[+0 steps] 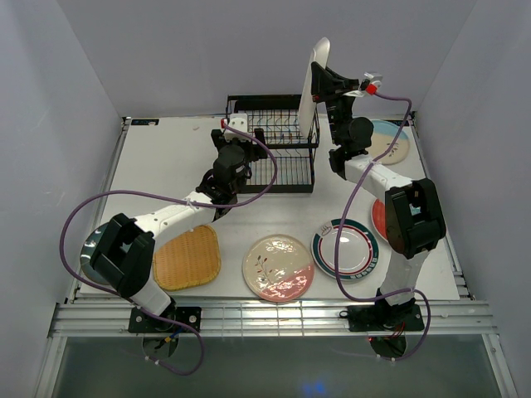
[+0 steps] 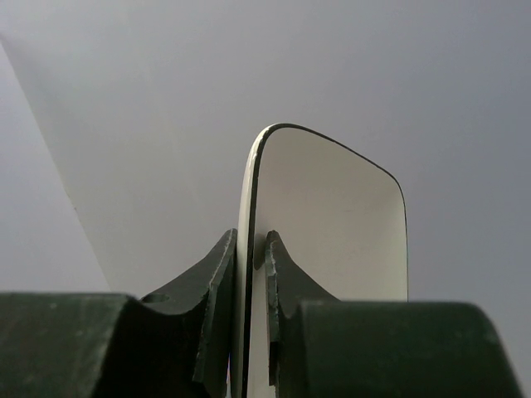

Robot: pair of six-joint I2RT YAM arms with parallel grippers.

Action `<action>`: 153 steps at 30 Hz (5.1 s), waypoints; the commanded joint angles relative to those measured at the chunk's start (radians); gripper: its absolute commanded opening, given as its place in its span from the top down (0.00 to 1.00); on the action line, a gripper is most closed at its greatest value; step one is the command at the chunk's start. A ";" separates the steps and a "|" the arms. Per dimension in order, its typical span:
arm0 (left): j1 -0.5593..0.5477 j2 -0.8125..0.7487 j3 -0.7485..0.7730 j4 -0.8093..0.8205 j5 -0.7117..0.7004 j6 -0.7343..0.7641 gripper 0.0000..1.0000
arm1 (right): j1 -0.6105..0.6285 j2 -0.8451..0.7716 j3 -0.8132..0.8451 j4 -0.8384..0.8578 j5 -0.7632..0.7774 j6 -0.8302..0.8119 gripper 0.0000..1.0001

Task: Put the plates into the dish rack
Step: Insert the plate into the dish rack.

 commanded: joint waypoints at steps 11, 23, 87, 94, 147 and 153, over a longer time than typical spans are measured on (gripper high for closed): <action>0.011 0.024 -0.026 -0.188 -0.016 0.031 0.08 | 0.034 -0.055 0.088 0.461 -0.039 0.016 0.92; 0.011 0.027 -0.025 -0.190 -0.018 0.031 0.08 | 0.097 -0.055 0.200 0.351 0.005 -0.095 0.92; 0.034 -0.036 -0.013 -0.231 0.008 0.014 0.07 | 0.005 0.008 0.329 0.539 -0.146 -0.102 0.92; 0.039 -0.033 -0.003 -0.249 0.014 0.003 0.07 | -0.005 0.049 0.356 0.550 -0.133 -0.070 0.92; 0.040 -0.045 0.012 -0.288 0.031 -0.024 0.07 | 0.090 -0.003 0.074 0.579 0.047 -0.231 0.82; 0.040 -0.044 0.012 -0.289 0.031 -0.026 0.07 | 0.090 -0.011 0.066 0.579 0.055 -0.231 0.70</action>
